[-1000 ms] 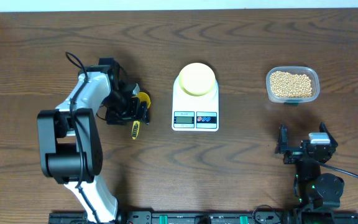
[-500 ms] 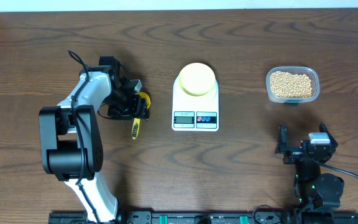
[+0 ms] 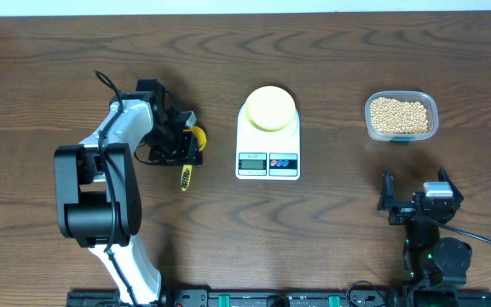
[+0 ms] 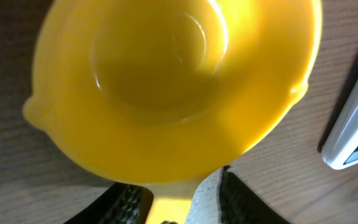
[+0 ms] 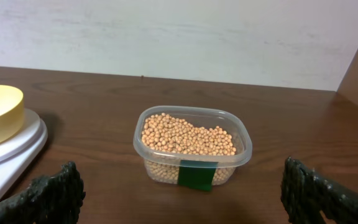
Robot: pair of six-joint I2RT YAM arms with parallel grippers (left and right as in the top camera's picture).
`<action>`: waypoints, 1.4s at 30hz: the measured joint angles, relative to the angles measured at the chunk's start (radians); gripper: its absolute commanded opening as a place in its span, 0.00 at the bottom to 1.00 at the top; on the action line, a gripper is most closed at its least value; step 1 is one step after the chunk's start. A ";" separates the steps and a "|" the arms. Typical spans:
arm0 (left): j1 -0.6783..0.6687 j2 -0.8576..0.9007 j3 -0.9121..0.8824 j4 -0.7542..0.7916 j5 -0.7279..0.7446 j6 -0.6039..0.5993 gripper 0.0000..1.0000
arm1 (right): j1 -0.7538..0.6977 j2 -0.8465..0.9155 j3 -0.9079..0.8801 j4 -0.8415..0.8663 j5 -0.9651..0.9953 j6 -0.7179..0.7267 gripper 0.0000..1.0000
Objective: Scoop item into bowl and weigh 50g on scale
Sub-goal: 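Close the left gripper on the scoop handle and lift it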
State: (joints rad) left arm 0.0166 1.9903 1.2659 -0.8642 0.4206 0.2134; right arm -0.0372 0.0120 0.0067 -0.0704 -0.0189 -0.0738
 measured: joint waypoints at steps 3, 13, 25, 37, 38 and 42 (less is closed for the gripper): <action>0.000 0.002 -0.002 0.001 0.000 0.000 0.29 | 0.000 0.000 0.000 0.000 0.000 0.000 0.99; 0.000 0.006 -0.008 0.001 0.001 0.001 0.15 | 0.000 0.000 0.000 0.000 0.000 0.000 0.99; 0.000 0.008 -0.009 0.001 0.092 0.001 0.08 | 0.000 0.000 0.000 0.000 0.000 0.000 0.99; 0.001 0.007 -0.009 -0.017 0.187 -0.026 0.07 | 0.000 0.000 0.000 0.000 0.000 0.000 0.99; 0.002 0.005 -0.009 -0.017 0.196 -0.045 0.07 | 0.000 0.000 0.000 0.000 0.000 0.000 0.99; 0.017 -0.024 -0.008 -0.018 0.238 -0.125 0.07 | 0.000 0.000 0.000 0.000 0.000 0.000 0.99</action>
State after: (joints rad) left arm 0.0338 1.9663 1.2575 -0.8818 0.6582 0.0883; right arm -0.0372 0.0120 0.0071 -0.0704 -0.0189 -0.0738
